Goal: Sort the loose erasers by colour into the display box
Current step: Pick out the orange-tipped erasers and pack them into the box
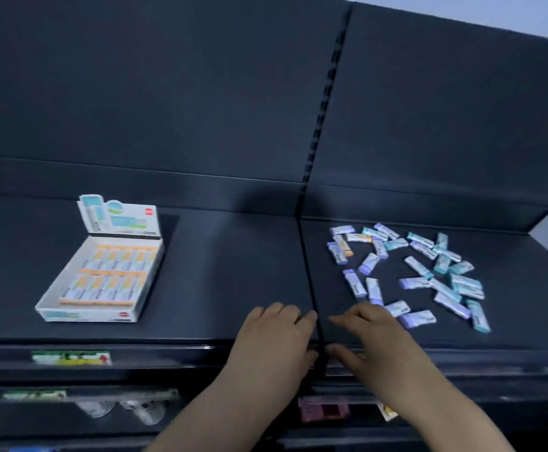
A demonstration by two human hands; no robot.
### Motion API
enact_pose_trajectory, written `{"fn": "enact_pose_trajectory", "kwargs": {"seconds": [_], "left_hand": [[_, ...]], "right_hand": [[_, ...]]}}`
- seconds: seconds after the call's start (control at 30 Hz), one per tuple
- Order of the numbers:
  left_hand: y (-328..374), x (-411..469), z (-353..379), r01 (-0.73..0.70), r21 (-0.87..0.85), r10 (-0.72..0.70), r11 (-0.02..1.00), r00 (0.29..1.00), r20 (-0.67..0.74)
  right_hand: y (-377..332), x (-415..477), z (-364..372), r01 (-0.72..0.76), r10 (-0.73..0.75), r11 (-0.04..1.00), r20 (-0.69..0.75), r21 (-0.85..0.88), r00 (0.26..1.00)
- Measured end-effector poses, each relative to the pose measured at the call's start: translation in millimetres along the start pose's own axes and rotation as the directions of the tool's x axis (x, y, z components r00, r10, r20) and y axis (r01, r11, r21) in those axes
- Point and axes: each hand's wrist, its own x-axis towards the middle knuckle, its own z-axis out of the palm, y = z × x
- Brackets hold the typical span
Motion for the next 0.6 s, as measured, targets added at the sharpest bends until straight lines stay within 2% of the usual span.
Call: {"fn": "enact_pose_trajectory", "kwargs": {"seconds": [0.13,0.27,0.6], "left_hand": [[10.8,15.3,1.0,0.009,0.029,-0.010,1.000,0.999,0.038],[9.6,35.3,0.6,0.022,0.003,-0.022,1.000,0.998,0.051],[-21.5,90.9,-0.3,-0.053,0.024,0.051,0.998,0.996,0.071]], "right_hand": [[20.4,-3.0,-2.0,-0.004,0.009,0.997,-0.066,0.073,0.998],[32.7,3.1,-6.0,-0.038,0.045,0.993,-0.066,0.111,0.997],[63.6,81.6,-20.0,-0.192,0.201,0.976,-0.097,0.100,0.975]]}}
